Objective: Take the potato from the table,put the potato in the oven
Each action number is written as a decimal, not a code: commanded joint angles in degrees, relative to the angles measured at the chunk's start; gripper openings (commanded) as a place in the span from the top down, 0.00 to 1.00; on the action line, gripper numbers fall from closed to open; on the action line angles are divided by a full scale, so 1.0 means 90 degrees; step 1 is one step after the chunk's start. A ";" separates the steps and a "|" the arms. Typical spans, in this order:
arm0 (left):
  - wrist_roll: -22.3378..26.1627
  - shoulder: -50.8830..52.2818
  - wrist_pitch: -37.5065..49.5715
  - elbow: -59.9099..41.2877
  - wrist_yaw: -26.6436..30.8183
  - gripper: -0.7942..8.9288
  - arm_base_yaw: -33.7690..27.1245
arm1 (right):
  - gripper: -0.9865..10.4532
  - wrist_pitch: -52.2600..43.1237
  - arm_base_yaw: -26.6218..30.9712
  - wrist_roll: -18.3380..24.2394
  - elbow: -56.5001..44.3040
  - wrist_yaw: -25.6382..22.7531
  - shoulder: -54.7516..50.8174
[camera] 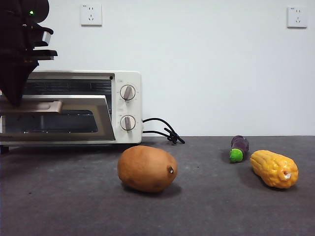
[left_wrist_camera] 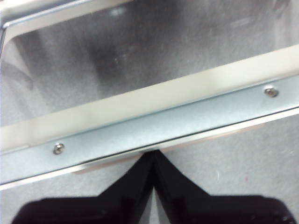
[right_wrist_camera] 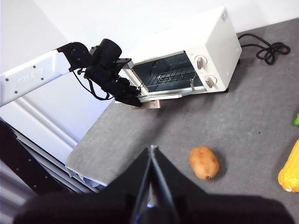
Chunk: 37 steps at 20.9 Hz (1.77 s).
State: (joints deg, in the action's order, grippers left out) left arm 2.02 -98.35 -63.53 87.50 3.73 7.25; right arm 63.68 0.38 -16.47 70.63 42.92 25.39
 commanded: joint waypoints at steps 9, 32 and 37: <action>0.0313 -0.0136 -0.0423 -0.0087 0.0032 0.92 -0.0044 | 0.91 0.0483 0.0000 0.0197 0.0243 -0.0153 -0.0017; 0.0459 -0.0017 -0.0512 -0.0095 -0.1542 0.92 0.0648 | 0.91 0.1355 0.0000 0.0884 0.0255 -0.0153 -0.0015; 0.0520 0.0406 -0.0498 -0.0095 -0.2098 0.92 0.0984 | 0.91 0.0950 0.0000 0.1003 0.0255 -0.0151 -0.0005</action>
State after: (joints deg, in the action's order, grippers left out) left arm 5.58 -96.23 -68.20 87.18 -14.17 15.66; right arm 73.10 0.38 -8.51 72.75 41.56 25.39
